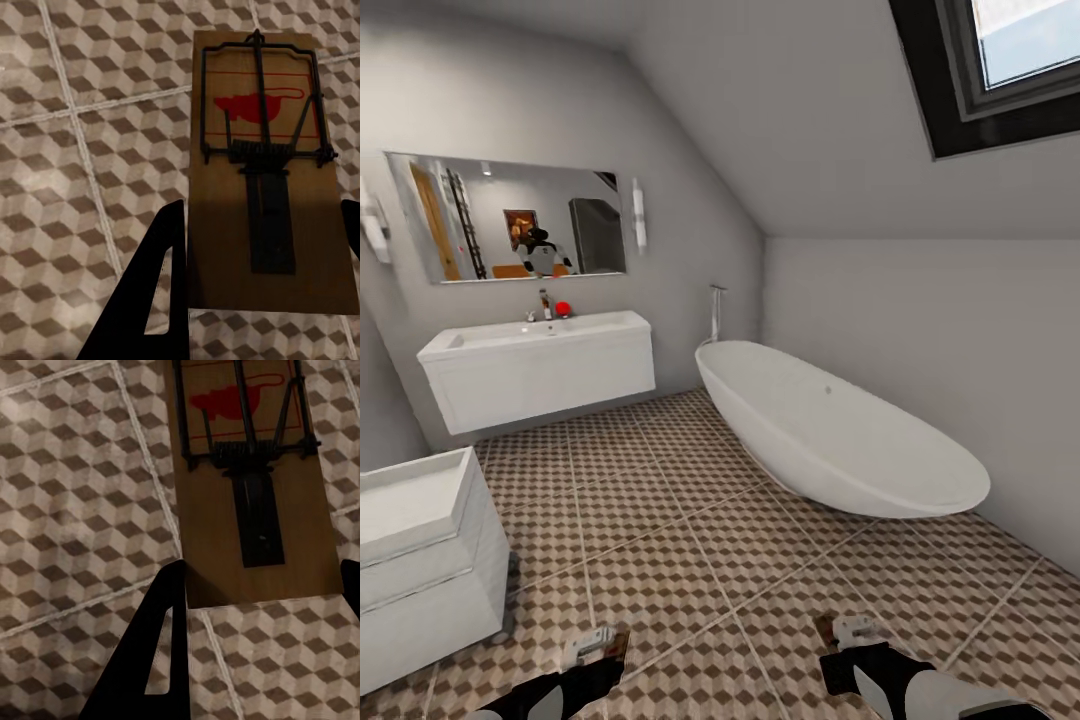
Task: Take the four mousetraps from the cabinet in the bathroom and place them on the bathroom floor. Make sure all four end up on the same floor surface, and ensure that at least two of them are either under or directly next to the same bathroom sink.
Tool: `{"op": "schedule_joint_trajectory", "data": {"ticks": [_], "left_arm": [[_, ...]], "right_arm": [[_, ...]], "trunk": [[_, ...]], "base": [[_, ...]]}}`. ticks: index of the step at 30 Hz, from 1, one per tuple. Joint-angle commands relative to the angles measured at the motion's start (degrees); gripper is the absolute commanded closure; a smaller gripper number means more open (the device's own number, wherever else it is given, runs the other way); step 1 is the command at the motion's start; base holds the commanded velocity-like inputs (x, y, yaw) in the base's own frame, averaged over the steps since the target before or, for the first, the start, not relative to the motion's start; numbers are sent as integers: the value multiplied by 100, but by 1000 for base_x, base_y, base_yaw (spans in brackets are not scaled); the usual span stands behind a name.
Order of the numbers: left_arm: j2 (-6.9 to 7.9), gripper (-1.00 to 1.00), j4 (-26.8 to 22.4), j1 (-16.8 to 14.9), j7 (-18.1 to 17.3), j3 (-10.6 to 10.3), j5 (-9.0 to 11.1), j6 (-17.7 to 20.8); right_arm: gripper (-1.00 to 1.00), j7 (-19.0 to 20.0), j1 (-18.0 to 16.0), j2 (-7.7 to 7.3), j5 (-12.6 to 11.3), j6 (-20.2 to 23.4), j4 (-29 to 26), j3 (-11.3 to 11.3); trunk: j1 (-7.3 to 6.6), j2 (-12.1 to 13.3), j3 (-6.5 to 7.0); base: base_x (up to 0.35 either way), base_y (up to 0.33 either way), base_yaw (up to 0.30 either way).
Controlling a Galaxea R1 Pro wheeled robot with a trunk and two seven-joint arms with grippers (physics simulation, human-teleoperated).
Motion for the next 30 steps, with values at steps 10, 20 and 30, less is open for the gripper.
{"op": "schedule_joint_trajectory", "data": {"ticks": [10, 20, 30], "left_arm": [[0, 100, -5, -2, -11, 49, -48, 24], [0, 100, -7, -2, -11, 49, -49, 24], [-3, 100, -12, -2, -8, 49, -46, 24]], "right_arm": [[100, 20, -7, 0, -11, 10, 7, 40], [100, 20, -7, 0, -11, 10, 7, 40], [100, 34, -7, -8, -11, -3, 7, 40]], "trunk": [[0, -3, -6], [0, -3, -6], [0, -3, -6]], "base": [[0, 0, 285], [0, 0, 285], [2, 0, 216]]}}
